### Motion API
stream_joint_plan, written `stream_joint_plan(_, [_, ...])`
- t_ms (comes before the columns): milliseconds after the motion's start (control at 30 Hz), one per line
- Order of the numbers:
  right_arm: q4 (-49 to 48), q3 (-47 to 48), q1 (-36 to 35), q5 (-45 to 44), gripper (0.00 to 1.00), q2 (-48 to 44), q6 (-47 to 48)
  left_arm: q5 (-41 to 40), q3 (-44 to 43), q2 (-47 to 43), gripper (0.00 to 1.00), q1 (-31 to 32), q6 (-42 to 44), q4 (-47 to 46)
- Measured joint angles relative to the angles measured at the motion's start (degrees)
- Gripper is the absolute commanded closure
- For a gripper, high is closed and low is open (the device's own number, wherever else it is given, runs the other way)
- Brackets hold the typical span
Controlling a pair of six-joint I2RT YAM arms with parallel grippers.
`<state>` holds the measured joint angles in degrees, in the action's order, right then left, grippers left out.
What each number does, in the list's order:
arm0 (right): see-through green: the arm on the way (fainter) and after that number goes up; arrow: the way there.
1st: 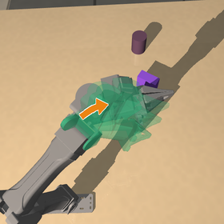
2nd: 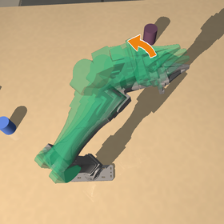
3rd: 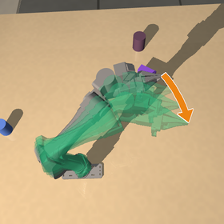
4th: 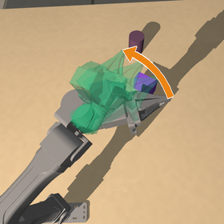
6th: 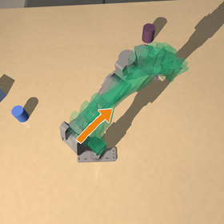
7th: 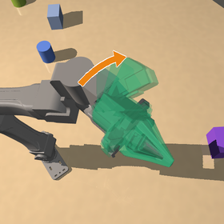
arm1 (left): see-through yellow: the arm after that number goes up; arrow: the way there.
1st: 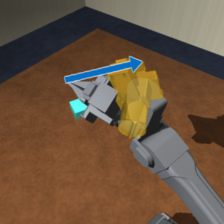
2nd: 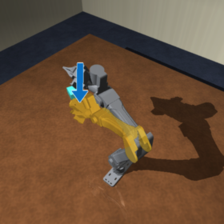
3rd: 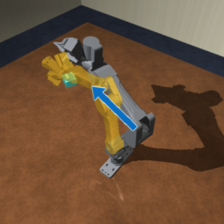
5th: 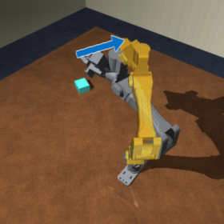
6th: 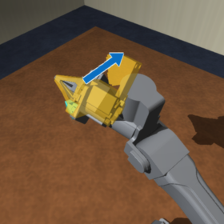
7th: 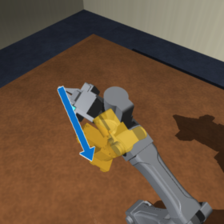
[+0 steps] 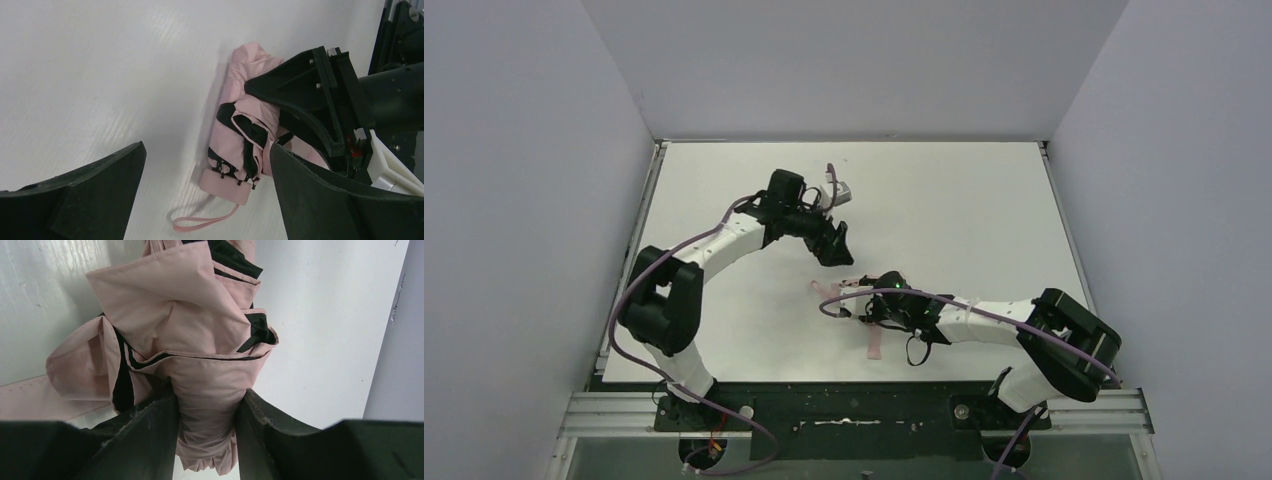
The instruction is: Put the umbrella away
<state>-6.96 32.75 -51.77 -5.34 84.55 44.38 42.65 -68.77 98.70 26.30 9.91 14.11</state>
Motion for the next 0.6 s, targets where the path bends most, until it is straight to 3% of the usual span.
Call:
stream_joint_plan(233, [-0.57, -0.42, -0.46, -0.79, 0.94, -0.04, 0.02, 2.01, -3.5, 6.45, 0.07, 5.44, 4.52, 5.03])
stream_joint_plan(600, [-0.9, -0.66, -0.9, -1.6, 0.94, -0.04, 0.02, 2.58, -3.96, 9.88, 0.06, 7.04, 6.99, 6.05])
